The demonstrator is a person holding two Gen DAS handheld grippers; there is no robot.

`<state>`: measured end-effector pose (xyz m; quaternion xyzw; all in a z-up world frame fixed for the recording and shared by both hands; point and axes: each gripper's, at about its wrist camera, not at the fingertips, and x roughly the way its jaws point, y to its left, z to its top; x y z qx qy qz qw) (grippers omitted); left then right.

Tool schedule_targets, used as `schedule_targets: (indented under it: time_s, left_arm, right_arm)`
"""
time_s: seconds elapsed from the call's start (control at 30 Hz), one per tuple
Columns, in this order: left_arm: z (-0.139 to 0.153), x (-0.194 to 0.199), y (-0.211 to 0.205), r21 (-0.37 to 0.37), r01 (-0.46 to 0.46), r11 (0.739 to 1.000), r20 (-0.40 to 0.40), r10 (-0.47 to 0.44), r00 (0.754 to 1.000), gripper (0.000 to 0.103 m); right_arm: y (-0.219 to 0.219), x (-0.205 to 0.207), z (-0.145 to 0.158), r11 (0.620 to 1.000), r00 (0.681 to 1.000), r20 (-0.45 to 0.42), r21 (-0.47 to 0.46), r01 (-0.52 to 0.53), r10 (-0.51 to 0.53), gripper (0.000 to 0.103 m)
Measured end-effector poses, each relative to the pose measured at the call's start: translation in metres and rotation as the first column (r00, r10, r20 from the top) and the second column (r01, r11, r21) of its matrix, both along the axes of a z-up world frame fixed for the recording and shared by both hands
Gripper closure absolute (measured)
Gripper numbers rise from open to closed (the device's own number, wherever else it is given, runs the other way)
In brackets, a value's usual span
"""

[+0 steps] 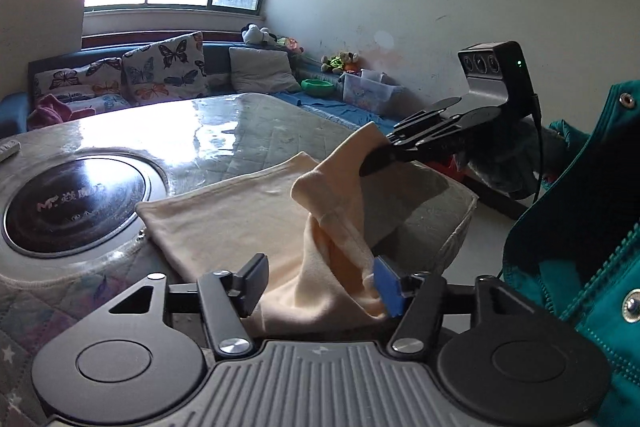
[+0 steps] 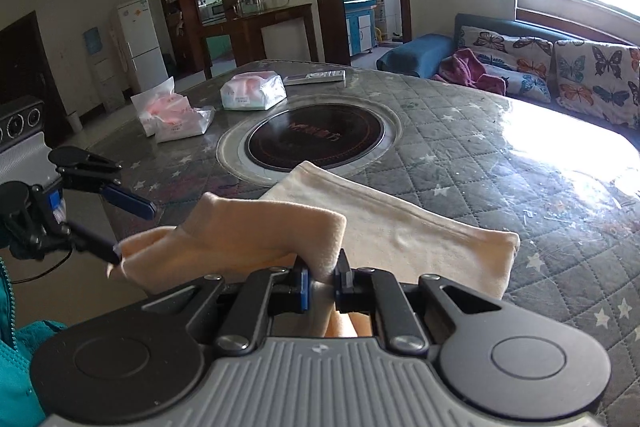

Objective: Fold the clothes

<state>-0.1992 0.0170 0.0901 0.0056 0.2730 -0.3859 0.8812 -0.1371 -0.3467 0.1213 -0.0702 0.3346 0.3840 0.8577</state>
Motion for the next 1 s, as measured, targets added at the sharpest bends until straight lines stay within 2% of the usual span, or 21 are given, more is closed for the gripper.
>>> schedule_targets:
  time_s: [0.13, 0.3, 0.37, 0.5, 0.53, 0.57, 0.6, 0.63, 0.67, 0.83, 0.93, 1.0]
  left_arm:
    - [-0.001, -0.008, 0.002, -0.013, 0.009, 1.0, 0.026, -0.009, 1.0, 0.026]
    - [-0.013, -0.004, -0.016, 0.077, -0.021, 0.997, 0.069, 0.016, 0.997, 0.026]
    - [-0.02, 0.005, -0.021, 0.085, -0.041, 0.995, 0.065, 0.036, 0.997, 0.026]
    - [-0.029, 0.021, -0.025, 0.05, -0.057, 0.997, 0.057, 0.054, 0.997, 0.028]
    - [-0.029, 0.023, -0.025, 0.035, -0.049, 0.998, 0.064, 0.047, 0.997, 0.038]
    - [-0.029, 0.025, -0.025, 0.02, -0.041, 0.999, 0.066, 0.04, 0.997, 0.057]
    - [-0.028, 0.027, -0.024, 0.008, -0.036, 0.999, 0.063, 0.035, 0.997, 0.066]
    - [-0.027, 0.03, -0.023, 0.0, -0.033, 0.999, 0.062, 0.033, 0.998, 0.082]
    - [-0.025, 0.033, -0.021, -0.005, -0.039, 0.999, 0.062, 0.039, 0.997, 0.087]
    - [-0.006, 0.066, -0.012, -0.059, -0.086, 0.995, 0.052, 0.089, 0.995, 0.09]
    - [-0.001, 0.098, -0.016, -0.042, -0.117, 0.992, 0.045, 0.119, 0.992, 0.09]
    - [-0.007, 0.124, -0.02, -0.023, -0.153, 0.988, 0.011, 0.153, 0.988, 0.09]
  right_arm:
    - [-0.001, 0.0, 0.0, 1.0, 1.0, 0.004, 0.006, 0.013, -0.013, 0.093]
    - [-0.001, -0.002, -0.002, 1.0, 1.0, 0.013, 0.02, 0.015, -0.015, 0.093]
    - [-0.002, -0.004, -0.002, 1.0, 1.0, 0.02, 0.022, 0.016, -0.016, 0.093]
    - [-0.002, -0.01, -0.001, 1.0, 1.0, 0.027, 0.018, 0.013, -0.013, 0.093]
    - [-0.002, -0.011, -0.001, 1.0, 1.0, 0.028, 0.016, 0.012, -0.013, 0.093]
    - [-0.002, -0.011, -0.001, 1.0, 0.999, 0.03, 0.013, 0.013, -0.014, 0.093]
    - [-0.002, -0.01, -0.001, 1.0, 0.999, 0.03, 0.011, 0.015, -0.015, 0.093]
    - [-0.002, -0.009, 0.0, 1.0, 0.999, 0.03, 0.009, 0.016, -0.016, 0.093]
    - [-0.002, -0.007, 0.0, 1.0, 0.999, 0.03, 0.007, 0.017, -0.017, 0.093]
    - [0.001, 0.023, 0.006, 1.0, 0.999, 0.036, -0.002, 0.015, -0.015, 0.093]
    - [0.007, 0.053, 0.007, 1.0, 0.999, 0.047, -0.019, 0.012, -0.012, 0.093]
    - [0.016, 0.083, 0.002, 0.999, 0.999, 0.047, -0.041, 0.018, -0.016, 0.093]
